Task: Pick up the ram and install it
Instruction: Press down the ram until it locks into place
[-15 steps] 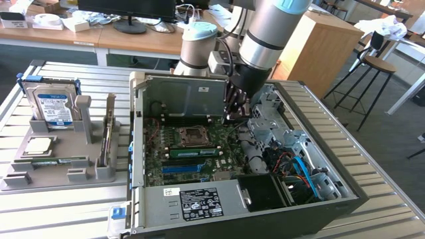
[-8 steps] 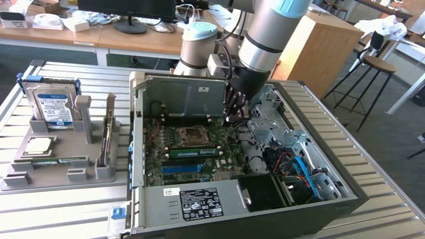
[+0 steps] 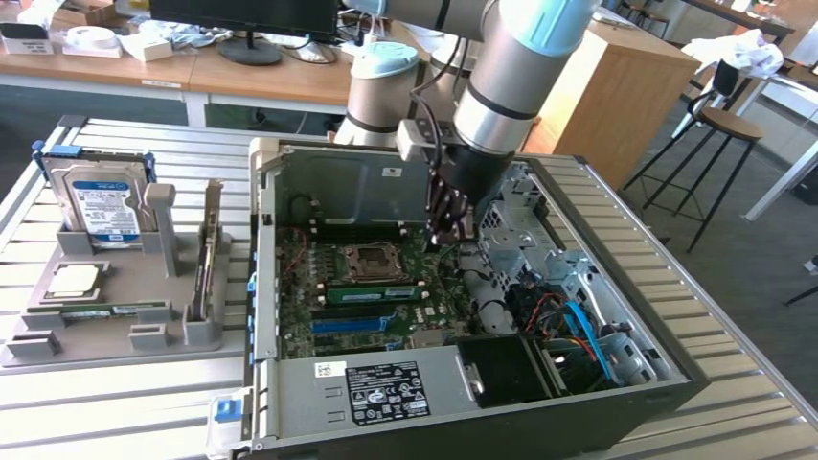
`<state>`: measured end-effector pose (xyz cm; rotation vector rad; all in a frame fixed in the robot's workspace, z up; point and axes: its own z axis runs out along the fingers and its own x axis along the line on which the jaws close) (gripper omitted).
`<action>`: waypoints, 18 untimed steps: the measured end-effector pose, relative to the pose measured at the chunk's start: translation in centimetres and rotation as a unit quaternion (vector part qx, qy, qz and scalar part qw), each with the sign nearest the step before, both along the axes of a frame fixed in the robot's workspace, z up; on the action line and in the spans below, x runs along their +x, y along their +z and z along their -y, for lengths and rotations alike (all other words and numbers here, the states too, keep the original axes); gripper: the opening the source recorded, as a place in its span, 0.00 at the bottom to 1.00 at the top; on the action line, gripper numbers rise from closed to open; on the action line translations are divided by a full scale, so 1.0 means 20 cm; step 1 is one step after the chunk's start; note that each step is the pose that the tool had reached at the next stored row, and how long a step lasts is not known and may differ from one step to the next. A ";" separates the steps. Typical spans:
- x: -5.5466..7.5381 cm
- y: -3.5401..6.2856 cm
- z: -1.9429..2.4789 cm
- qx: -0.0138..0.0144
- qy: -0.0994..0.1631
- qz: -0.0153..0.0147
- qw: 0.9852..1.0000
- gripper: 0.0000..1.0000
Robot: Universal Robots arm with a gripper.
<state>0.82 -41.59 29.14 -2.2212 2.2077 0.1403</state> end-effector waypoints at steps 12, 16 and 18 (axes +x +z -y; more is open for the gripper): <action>0.00 -0.044 0.000 0.000 0.000 0.000 1.000 0.10; 0.00 -0.061 0.000 0.000 0.000 0.000 1.000 0.10; 0.00 -0.069 0.000 0.000 0.000 0.000 1.000 0.10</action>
